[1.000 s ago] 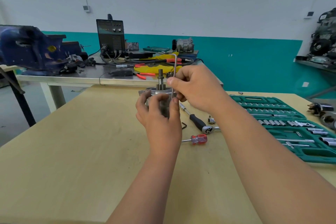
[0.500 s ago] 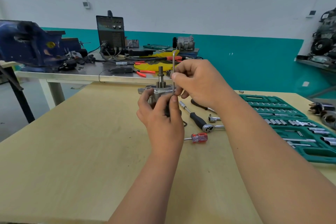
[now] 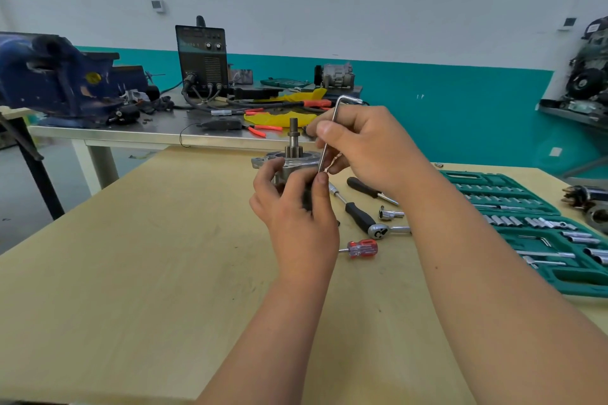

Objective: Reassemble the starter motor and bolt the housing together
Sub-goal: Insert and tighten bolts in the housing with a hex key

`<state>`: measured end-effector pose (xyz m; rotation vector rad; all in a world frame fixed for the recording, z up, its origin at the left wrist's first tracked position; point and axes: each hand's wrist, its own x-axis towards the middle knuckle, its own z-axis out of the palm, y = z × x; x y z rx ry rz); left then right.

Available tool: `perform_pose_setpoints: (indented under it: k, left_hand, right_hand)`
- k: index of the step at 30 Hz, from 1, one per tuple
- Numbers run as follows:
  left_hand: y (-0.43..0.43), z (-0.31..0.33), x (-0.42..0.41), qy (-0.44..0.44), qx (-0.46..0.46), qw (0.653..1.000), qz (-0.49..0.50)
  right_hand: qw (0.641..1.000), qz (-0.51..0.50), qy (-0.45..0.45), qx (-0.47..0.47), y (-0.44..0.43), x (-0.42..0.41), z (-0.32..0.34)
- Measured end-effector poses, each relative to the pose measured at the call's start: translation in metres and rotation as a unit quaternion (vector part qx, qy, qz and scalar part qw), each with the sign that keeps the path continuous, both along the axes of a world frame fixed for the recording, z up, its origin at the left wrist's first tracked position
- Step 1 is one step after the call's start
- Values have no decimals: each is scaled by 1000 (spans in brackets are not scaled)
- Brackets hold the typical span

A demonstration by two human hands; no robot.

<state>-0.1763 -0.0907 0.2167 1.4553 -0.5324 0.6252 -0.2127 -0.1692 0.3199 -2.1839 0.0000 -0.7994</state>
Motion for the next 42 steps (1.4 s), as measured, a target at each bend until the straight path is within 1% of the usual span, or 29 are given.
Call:
perform_pose_setpoints:
  k: [2, 4, 8, 10, 12, 14, 15, 18, 20, 22, 25, 27, 29, 32, 35, 37, 40, 42]
  left_hand:
    - [0, -2, -1, 0, 0, 1000, 0]
    - [-1, -3, -1, 6, -1, 1000, -4]
    - [-1, -5, 0, 37, 1, 999, -16]
    - [0, -4, 1, 36, -6, 999, -16]
    - [1, -1, 2, 33, -17, 999, -20]
    - [2, 2, 2, 31, -16, 999, -18]
    - [1, 2, 2, 29, -12, 999, -11]
    - [0, 2, 2, 15, 4, 1000, 8]
    - [0, 1, 1, 10, 13, 1000, 10]
    - [-1, -1, 1, 8, 19, 1000, 6]
    - [-1, -1, 0, 13, 10, 1000, 2]
    - [-1, 0, 1, 12, 1, 1000, 0]
    - [-1, 0, 1, 5, 9, 1000, 8]
    - [0, 0, 0, -5, 18, 1000, 17]
    - [0, 0, -1, -4, 25, 1000, 17]
    - [1, -1, -2, 2, 28, 1000, 11]
    - [3, -3, -3, 14, 36, 999, 5]
    - [4, -2, -3, 19, 52, 998, 7]
  right_hand:
    - [1000, 1, 15, 4, -2, 0, 3]
    - [1000, -23, 9, -15, 2, 1, 3]
    - [985, -129, -47, -101, 15, 5, -7]
    - [976, -170, -79, -111, 19, 6, -10]
    - [970, -190, -90, -119, 20, 6, -11]
    - [975, -170, -66, -123, 20, 5, -9]
    - [982, -144, -42, -118, 18, 4, -6]
    - [997, -37, 42, -53, 9, -4, 4]
    - [997, -11, 66, -38, 2, -8, 9]
    - [997, -33, 57, -48, 2, -8, 9]
    - [990, -115, 16, -82, 9, 1, 1]
    - [984, -146, -10, -97, 12, 5, -3]
    - [986, -136, -5, -94, 10, 4, -3]
    - [999, -28, 36, -24, 4, -3, 2]
    - [999, 14, 52, -2, -1, -6, 6]
    - [999, 6, 45, -1, 0, -6, 6]
    - [995, -55, 38, -78, 7, 0, 1]
    - [991, -90, 16, -102, 14, 4, -5]
